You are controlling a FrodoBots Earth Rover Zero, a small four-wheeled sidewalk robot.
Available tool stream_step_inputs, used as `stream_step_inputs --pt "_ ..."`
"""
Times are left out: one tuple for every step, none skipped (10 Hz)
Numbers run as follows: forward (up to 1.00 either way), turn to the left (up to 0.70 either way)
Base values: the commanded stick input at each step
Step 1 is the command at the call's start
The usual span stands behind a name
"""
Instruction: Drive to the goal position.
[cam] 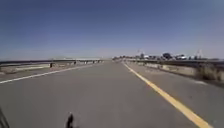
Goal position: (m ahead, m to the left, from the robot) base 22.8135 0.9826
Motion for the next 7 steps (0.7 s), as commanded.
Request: stream_step_inputs --pt "1.00 0.00" --pt "1.00 0.00" --pt "1.00 0.00" --pt "1.00 0.00" --pt "1.00 0.00" --pt "1.00 0.00" --pt "1.00 0.00"
